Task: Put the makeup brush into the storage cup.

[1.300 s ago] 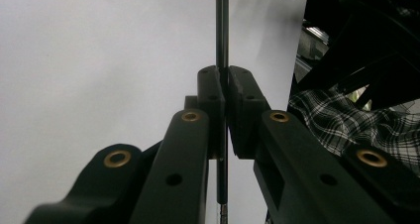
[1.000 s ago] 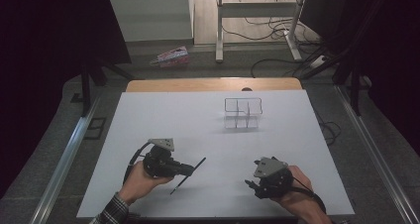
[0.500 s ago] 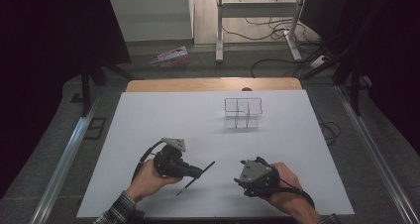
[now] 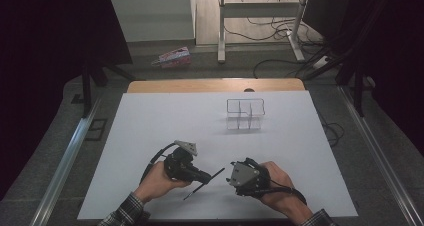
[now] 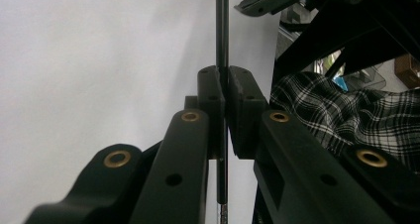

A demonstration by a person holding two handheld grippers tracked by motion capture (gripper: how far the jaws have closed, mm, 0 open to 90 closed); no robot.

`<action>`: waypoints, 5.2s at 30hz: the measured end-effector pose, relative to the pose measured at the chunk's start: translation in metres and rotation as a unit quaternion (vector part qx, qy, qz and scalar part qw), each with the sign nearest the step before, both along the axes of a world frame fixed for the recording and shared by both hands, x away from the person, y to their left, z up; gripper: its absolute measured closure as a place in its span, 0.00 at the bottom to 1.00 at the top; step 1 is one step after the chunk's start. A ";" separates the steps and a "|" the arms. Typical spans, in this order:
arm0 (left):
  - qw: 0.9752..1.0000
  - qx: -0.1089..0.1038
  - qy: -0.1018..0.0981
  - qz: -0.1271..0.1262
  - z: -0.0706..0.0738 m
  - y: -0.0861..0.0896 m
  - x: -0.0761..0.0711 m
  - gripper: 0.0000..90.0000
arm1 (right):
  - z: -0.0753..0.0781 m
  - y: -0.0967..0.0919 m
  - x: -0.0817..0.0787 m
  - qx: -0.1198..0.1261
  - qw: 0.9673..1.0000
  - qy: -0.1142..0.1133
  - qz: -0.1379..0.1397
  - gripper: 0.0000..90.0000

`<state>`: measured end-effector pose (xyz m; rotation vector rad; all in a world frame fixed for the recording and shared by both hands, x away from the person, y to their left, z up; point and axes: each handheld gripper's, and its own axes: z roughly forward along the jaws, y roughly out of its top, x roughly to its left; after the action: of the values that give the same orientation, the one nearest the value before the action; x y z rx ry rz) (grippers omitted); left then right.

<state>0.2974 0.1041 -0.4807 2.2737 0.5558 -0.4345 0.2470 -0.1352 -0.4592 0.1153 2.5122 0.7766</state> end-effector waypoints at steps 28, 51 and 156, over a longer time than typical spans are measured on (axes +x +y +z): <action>0.997 0.000 -0.076 0.028 0.019 -0.005 -0.002 0.78 | -0.015 0.015 -0.003 -0.086 0.993 0.027 0.076 0.95; 0.982 0.003 -0.139 0.130 0.025 0.029 -0.005 0.14 | -0.013 0.001 0.004 -0.071 0.995 0.064 0.007 0.95; 0.966 -0.184 0.025 0.182 0.005 0.046 -0.015 0.95 | -0.006 0.003 0.013 0.131 0.966 0.214 -0.065 0.66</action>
<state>0.2828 0.1502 -0.4758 1.7644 0.8276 -0.3754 0.2600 -0.1324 -0.4647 0.5905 2.7442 1.1249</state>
